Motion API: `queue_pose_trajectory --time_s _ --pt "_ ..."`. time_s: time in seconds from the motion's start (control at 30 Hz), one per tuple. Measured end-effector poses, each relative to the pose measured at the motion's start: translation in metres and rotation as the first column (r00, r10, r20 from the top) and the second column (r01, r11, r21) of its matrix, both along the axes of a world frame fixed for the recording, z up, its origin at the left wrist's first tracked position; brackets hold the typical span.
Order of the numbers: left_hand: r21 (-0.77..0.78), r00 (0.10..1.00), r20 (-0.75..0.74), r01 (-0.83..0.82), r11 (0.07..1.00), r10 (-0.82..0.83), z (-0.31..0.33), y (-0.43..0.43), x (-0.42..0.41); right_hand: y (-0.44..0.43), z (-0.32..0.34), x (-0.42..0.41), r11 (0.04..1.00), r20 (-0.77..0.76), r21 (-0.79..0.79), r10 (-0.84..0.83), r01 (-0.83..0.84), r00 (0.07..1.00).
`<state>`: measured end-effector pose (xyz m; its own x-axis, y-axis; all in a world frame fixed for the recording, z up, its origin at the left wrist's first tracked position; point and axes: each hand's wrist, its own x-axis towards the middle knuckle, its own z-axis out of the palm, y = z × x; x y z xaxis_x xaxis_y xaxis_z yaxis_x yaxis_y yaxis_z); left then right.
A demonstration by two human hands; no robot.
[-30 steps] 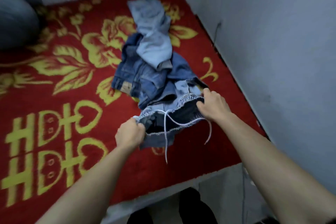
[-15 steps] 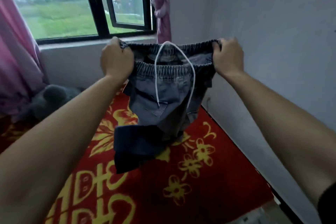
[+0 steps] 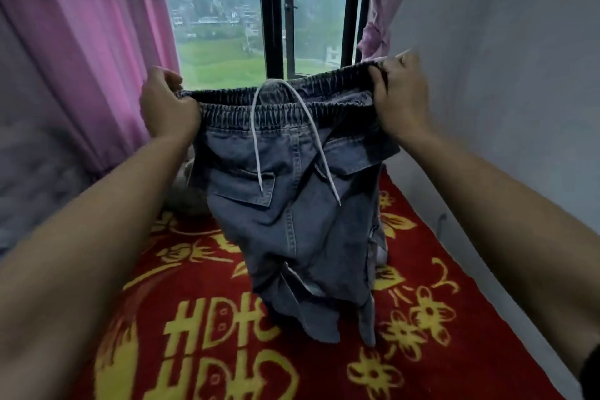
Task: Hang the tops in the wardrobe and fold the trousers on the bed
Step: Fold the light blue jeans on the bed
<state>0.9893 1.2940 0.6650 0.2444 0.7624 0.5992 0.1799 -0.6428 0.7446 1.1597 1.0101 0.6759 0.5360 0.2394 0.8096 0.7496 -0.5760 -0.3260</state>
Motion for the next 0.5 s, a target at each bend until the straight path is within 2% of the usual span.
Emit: queue_pose_trajectory --time_s 0.13,0.2,0.4,0.5 --pt "-0.003 0.993 0.046 -0.107 0.994 0.107 0.017 0.024 -0.037 0.038 0.014 -0.015 0.987 0.107 0.027 0.153 -0.156 0.982" --pt "0.042 0.982 0.061 -0.182 0.982 0.179 0.028 0.031 -0.060 0.054 0.021 -0.020 0.978 0.141 0.010 0.206 -0.209 0.968" --pt "0.219 0.953 0.143 -0.294 0.930 0.268 0.080 0.033 -0.113 0.094 0.045 -0.031 0.964 0.093 -0.031 0.265 -0.263 0.960" --pt "0.190 0.915 0.227 -0.376 0.907 0.332 0.094 0.026 -0.126 0.107 0.061 -0.041 0.917 0.183 0.149 0.343 -0.370 0.922"
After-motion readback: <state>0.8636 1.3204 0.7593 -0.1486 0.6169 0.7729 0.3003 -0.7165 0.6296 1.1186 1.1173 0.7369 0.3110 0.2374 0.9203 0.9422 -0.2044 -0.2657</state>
